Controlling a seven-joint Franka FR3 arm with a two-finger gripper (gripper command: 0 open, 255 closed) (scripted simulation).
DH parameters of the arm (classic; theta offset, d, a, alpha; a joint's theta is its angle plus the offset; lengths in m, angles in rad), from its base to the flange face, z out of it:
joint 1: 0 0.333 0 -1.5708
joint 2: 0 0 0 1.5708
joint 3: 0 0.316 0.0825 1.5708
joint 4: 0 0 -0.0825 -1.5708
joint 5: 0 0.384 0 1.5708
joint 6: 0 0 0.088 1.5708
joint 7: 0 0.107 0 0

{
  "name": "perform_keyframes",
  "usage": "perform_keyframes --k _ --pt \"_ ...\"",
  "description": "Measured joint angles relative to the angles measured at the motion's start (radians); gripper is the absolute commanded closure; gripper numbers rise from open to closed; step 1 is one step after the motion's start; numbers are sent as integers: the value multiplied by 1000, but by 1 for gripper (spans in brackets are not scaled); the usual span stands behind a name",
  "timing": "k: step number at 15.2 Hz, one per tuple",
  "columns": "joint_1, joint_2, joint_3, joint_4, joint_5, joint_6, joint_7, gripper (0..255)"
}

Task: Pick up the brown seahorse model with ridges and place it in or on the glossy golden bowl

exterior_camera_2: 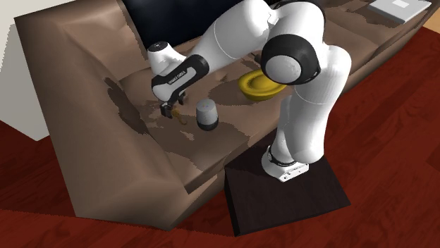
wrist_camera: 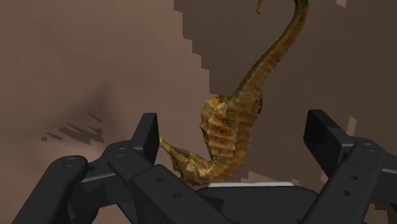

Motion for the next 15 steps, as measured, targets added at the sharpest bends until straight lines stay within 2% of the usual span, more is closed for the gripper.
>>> perform_keyframes --k 9,10,15 --pt "0 23 5 -14 17 35 -9 0" --pt "0 23 5 -14 17 35 -9 255" --pt "0 22 5 -14 17 35 -8 255"
